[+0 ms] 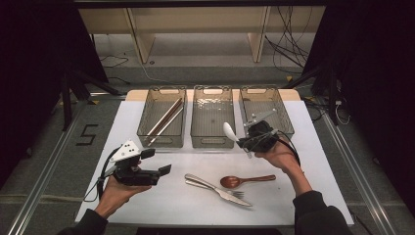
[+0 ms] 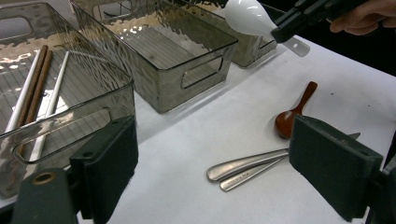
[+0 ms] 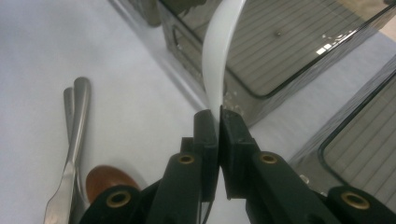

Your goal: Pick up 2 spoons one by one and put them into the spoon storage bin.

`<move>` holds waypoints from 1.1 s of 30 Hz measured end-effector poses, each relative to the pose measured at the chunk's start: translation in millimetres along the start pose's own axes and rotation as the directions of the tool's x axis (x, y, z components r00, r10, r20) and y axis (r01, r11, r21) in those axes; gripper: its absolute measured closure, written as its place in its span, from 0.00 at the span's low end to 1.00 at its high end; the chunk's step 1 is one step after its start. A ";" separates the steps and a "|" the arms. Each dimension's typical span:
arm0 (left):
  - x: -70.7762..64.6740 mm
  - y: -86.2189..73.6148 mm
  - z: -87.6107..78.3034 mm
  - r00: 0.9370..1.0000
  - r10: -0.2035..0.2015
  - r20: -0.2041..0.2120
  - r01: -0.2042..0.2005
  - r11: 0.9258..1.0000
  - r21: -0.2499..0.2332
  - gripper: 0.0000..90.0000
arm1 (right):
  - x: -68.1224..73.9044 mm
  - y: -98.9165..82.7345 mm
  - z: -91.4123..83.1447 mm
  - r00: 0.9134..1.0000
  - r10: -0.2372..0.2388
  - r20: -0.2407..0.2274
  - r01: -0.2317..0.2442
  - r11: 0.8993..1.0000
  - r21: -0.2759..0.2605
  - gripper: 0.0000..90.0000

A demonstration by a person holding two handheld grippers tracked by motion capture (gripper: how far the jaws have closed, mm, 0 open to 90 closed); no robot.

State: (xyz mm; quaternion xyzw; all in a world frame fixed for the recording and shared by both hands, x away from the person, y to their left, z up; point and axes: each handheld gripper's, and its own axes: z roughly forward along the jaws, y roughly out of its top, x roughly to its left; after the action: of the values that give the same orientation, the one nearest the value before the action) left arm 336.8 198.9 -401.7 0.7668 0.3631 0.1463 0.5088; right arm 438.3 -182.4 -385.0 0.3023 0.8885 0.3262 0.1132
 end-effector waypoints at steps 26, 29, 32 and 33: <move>1.2 0.5 -0.9 1.000 -0.002 -0.005 0.002 1.000 -0.011 0.17 | -13.2 49.7 21.7 0.997 0.073 0.021 -0.072 0.997 -0.030 0.96; 1.3 0.8 -1.3 1.000 -0.002 -0.005 0.002 1.000 -0.015 0.17 | -14.6 54.3 25.9 0.997 0.078 0.027 -0.077 0.997 -0.020 0.96; 1.4 0.7 -1.5 1.000 -0.003 -0.005 0.003 1.000 -0.017 0.17 | -16.6 58.3 29.6 0.996 0.088 0.030 -0.087 0.996 -0.018 0.96; 1.5 0.7 -1.6 1.000 -0.003 -0.005 0.003 1.000 -0.017 0.17 | -17.1 59.6 30.4 0.995 0.089 0.034 -0.089 0.996 -0.017 0.96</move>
State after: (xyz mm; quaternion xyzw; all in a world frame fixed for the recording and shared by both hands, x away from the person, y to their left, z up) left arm 337.2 200.8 -400.6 0.7614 0.3643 0.1505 0.5146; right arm 491.6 -141.3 -369.4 0.3464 0.8695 0.3323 0.1162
